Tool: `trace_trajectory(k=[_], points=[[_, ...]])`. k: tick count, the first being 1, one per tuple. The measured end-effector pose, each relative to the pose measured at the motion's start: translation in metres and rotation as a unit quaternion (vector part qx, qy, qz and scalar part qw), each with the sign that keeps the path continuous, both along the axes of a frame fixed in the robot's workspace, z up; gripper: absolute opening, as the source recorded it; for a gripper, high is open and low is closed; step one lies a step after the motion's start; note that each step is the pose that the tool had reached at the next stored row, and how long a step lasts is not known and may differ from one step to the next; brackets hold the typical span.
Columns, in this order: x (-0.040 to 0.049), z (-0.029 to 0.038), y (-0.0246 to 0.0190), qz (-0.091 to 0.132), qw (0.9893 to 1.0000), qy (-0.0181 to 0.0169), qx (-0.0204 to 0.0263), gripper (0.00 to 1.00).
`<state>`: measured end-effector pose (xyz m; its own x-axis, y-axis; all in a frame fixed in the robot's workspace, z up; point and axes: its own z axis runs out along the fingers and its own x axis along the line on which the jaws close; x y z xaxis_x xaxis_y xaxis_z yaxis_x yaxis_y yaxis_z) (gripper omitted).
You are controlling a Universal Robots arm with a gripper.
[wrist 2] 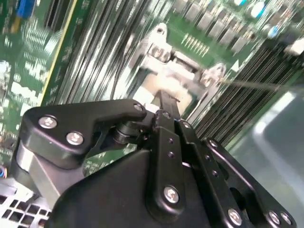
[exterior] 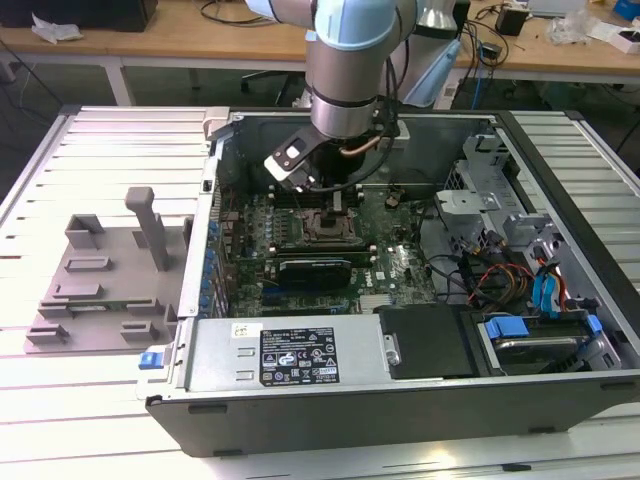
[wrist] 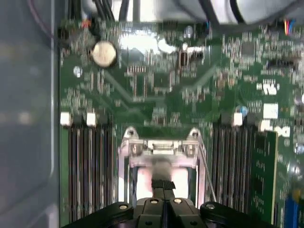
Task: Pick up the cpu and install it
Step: 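Close the cpu cover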
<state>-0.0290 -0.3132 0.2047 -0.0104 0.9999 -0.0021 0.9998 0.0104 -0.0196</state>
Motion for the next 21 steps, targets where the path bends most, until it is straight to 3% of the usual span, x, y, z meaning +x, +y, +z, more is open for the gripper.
trace_trajectory(k=[1, 2, 6, 14, 21], points=[[0.0014, 0.0041, 0.0, 0.0, 1.0, 0.0006, -0.0003, 0.11], [0.0013, 0.0146, -0.0002, 0.0, 1.0, 0.0009, -0.0006, 0.11], [0.0013, 0.0392, -0.0002, 0.0, 1.0, 0.001, -0.0008, 0.11], [0.0013, 0.078, -0.0002, 0.0, 1.0, 0.0009, -0.0007, 0.11], [0.0013, 0.079, -0.0002, 0.0, 1.0, 0.0009, -0.0007, 0.11]])
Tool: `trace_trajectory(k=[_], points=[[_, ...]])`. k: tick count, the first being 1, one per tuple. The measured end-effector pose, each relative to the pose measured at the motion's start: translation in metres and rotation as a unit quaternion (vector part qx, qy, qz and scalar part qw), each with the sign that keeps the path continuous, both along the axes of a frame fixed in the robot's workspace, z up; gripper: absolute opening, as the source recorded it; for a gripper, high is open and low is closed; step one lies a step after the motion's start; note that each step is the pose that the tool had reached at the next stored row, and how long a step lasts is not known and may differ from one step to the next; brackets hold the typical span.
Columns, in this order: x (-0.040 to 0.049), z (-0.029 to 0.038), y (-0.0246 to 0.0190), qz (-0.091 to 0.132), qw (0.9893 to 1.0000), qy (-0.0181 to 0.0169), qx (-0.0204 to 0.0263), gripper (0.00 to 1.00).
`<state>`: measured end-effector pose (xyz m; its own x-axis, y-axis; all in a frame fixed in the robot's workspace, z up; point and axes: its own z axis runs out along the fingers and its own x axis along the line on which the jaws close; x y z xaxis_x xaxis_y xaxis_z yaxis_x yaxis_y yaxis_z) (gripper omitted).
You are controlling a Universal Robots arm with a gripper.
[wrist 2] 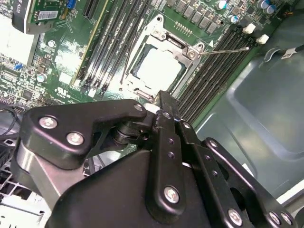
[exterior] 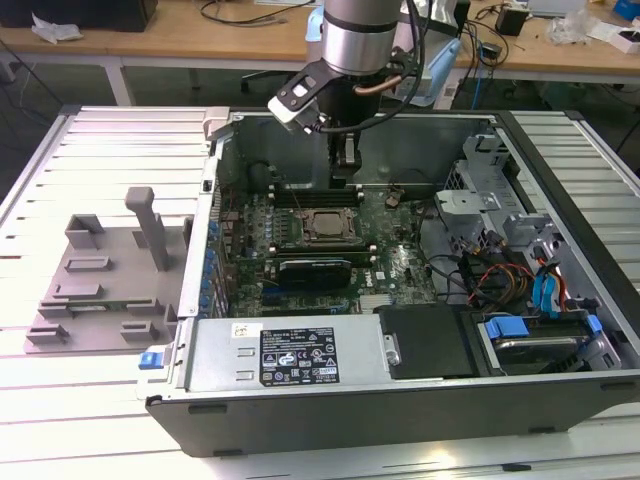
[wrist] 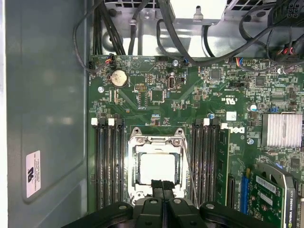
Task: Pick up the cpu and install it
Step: 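Close the cpu cover, then install the first cpu locking lever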
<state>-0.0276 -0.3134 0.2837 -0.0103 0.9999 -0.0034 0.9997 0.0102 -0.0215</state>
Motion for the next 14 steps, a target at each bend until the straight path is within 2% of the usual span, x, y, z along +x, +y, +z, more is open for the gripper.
trace_trajectory(k=[6, 10, 13, 14], points=[[0.0, 0.0001, 0.0, 0.0, 1.0, 0.0, 0.0, 0.11], [0.0, 0.0001, 0.0, 0.041, 0.9992, 0.0, 0.0, 0.11], [0.0, 0.0002, 0.0, 0.06, 0.9982, 0.0, 0.0, 0.11], [0.0, 0.0002, 0.0, 0.07, 0.9975, 0.0, 0.0, 0.11]])
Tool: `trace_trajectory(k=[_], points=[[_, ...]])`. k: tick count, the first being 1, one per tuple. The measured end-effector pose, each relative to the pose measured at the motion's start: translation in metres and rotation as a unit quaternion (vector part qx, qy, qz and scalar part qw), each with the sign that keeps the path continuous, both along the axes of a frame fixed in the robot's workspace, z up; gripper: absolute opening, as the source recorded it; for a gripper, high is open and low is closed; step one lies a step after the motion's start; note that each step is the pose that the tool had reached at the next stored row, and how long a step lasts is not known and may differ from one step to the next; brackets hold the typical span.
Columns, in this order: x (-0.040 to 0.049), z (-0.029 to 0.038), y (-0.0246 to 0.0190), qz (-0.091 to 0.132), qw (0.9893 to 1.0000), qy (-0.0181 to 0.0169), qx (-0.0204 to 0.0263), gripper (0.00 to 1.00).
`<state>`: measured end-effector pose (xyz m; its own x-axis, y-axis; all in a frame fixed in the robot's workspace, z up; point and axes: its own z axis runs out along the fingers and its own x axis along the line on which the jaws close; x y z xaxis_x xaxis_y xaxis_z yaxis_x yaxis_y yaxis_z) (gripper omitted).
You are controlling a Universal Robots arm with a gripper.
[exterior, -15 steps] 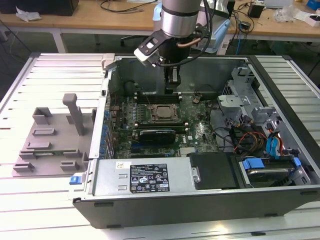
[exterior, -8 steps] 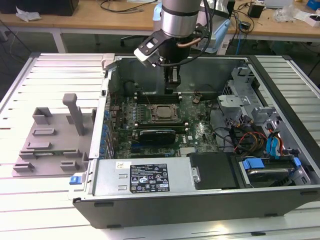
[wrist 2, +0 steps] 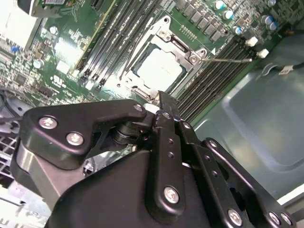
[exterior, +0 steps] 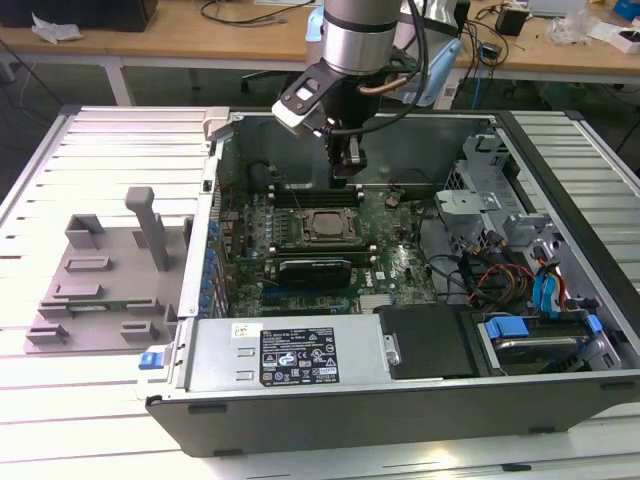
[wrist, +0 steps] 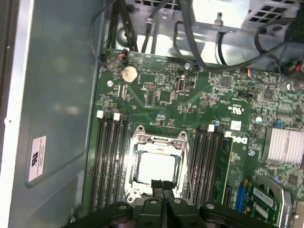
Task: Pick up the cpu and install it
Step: 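Install the first cpu locking lever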
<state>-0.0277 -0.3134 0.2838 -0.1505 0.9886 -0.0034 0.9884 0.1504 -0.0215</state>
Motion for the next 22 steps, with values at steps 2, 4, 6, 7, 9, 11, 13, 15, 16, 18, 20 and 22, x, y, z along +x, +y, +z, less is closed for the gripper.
trace_trajectory(k=[2, 4, 6, 7, 9, 11, 13, 15, 16, 18, 20, 22], points=[[0.0, 0.0, 0.0, 0.017, 0.9999, 0.0, 0.0, 0.11], [0.0, 0.0, 0.0, 0.032, 0.9995, 0.0, 0.0, 0.11], [0.0, 0.0, 0.0, 0.055, 0.9985, 0.0, 0.0, 0.11], [0.0, 0.0, 0.0, 0.061, 0.9981, 0.0, 0.0, 0.11], [0.0, 0.0, 0.0, 0.084, 0.9964, 0.0, 0.0, 0.11], [0.0, 0.0, 0.0, 0.106, 0.9944, 0.0, 0.0, 0.11], [0.0, 0.0, 0.0, 0.131, 0.9913, 0.0, 0.0, 0.11], [0.0, 0.0, 0.0, 0.145, 0.9894, 0.0, 0.0, 0.11], [0.0, 0.0, 0.0, 0.154, 0.988, 0.0, 0.0, 0.11], [0.0, 0.0, 0.0, 0.172, 0.985, 0.0, 0.0, 0.11], [0.0, 0.0, 0.0, 0.185, 0.9827, 0.0, 0.0, 0.11], [0.0, 0.0, 0.0, 0.195, 0.9808, 0.0, 0.0, 0.11]])
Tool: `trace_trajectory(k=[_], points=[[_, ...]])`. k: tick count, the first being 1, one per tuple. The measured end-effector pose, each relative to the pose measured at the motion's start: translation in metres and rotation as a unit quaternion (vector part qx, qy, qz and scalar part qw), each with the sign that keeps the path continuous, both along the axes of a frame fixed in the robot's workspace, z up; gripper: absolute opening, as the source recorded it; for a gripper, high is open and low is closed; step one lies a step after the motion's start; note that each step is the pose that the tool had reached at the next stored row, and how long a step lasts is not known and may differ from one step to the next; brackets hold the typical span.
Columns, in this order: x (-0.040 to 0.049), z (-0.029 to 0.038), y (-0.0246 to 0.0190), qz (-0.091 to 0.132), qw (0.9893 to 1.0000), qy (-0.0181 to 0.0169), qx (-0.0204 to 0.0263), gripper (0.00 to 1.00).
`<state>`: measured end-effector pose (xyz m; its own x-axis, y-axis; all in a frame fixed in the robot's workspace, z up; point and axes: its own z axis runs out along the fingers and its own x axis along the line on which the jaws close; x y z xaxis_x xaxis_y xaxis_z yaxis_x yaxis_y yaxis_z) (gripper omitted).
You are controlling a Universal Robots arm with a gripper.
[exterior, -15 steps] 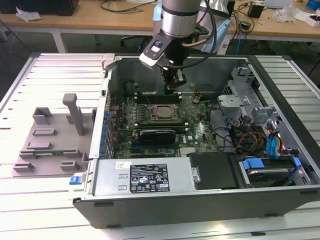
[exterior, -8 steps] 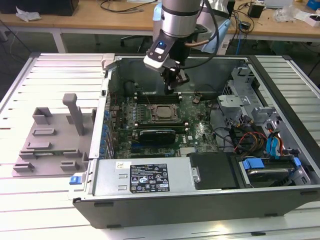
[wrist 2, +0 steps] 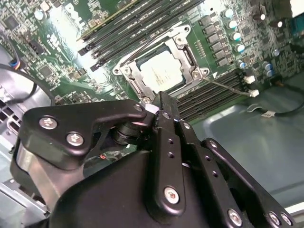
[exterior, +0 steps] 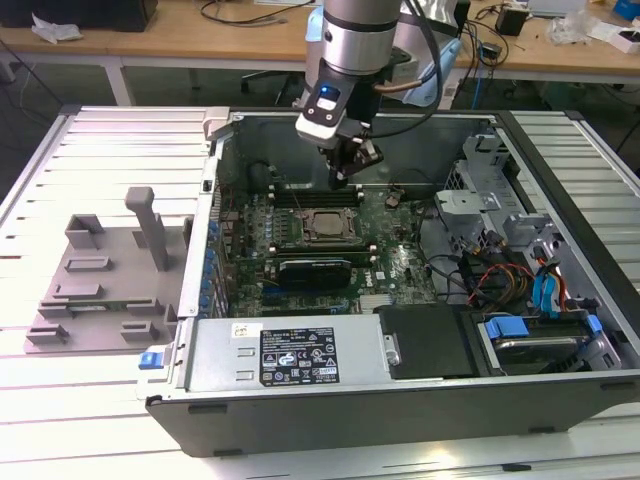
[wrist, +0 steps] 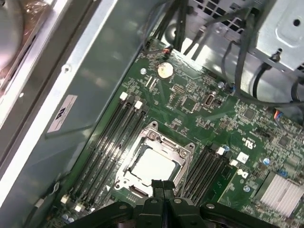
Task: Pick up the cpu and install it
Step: 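Install the first cpu locking lever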
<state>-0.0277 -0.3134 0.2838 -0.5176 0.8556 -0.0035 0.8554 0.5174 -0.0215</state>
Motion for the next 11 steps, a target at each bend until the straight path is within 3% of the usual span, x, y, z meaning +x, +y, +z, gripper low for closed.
trace_trajectory(k=[3, 7, 11], points=[[0.0, 0.0, 0.0, 0.023, 0.9997, 0.0, 0.0, 0.11], [0.0, 0.0, 0.0, 0.06, 0.9982, 0.0, 0.0, 0.11], [0.0, 0.0, 0.0, 0.08, 0.9968, 0.0, 0.0, 0.11]])
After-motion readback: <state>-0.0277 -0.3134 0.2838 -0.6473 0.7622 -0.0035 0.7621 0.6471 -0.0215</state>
